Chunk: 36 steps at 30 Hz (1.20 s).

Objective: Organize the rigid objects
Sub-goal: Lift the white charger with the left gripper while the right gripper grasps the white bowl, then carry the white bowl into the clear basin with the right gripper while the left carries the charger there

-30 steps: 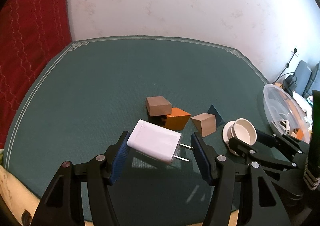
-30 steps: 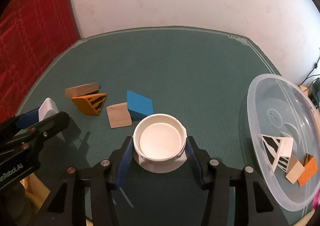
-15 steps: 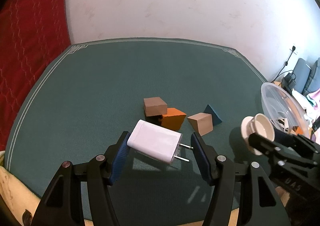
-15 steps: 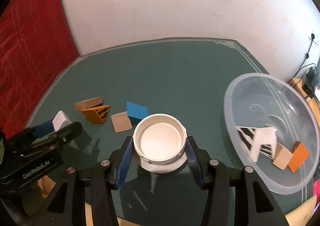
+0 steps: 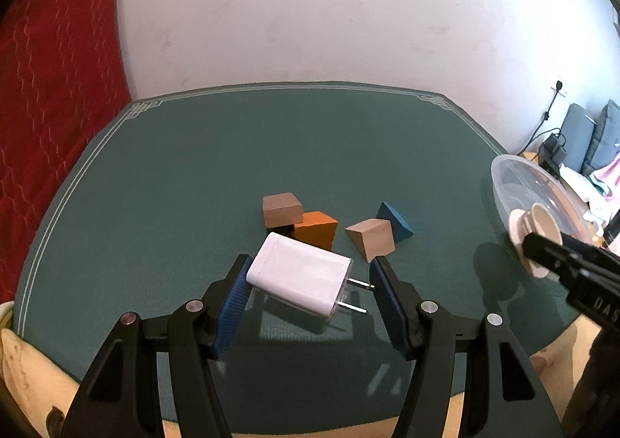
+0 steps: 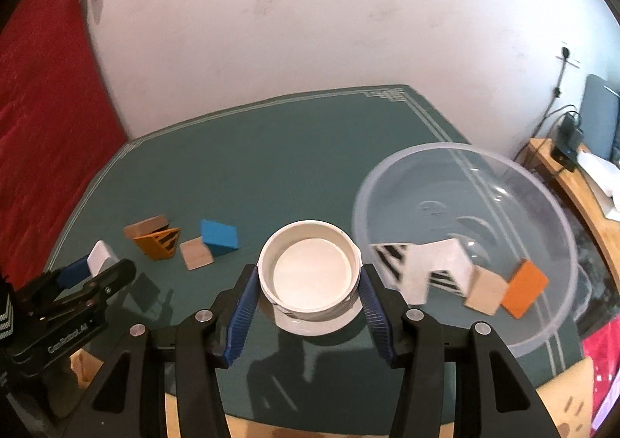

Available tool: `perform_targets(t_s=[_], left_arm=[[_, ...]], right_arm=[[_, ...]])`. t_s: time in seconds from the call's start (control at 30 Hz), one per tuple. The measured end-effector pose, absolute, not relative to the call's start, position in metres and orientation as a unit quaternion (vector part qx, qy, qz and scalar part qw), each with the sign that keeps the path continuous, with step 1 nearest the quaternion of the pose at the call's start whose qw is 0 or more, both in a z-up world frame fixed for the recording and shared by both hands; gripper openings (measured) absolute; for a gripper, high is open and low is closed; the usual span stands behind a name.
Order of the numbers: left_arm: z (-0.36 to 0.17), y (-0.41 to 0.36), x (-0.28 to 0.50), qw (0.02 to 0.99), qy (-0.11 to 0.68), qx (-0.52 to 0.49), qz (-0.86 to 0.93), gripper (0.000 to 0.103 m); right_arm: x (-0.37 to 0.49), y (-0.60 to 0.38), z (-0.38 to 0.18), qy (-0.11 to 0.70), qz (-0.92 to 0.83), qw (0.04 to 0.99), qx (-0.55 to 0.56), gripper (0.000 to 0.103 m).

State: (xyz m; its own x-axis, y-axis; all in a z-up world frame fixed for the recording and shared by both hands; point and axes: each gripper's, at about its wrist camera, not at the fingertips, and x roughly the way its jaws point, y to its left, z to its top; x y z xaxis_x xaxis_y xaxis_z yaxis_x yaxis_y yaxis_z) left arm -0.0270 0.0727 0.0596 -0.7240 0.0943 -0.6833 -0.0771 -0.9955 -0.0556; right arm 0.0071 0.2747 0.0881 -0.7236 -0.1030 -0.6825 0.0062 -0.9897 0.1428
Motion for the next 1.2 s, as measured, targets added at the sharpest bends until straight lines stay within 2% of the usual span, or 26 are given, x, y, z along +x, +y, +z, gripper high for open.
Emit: perform_targets(t_s=[0.83,1.2], left_arm=[[0.062,0.090,-0.017,0.051,0.008,-0.359,0.932,0.063],[0.064,0.102,-0.015,0.060,0.015,-0.367,0.928,0.063]], right_arm=[[0.017,0.370,0.091,-0.123,-0.923,-0.107,0.349,0.055],[0.024,0.406,0.087,-0.155,-0.917,-0.126,0.345,0.058]])
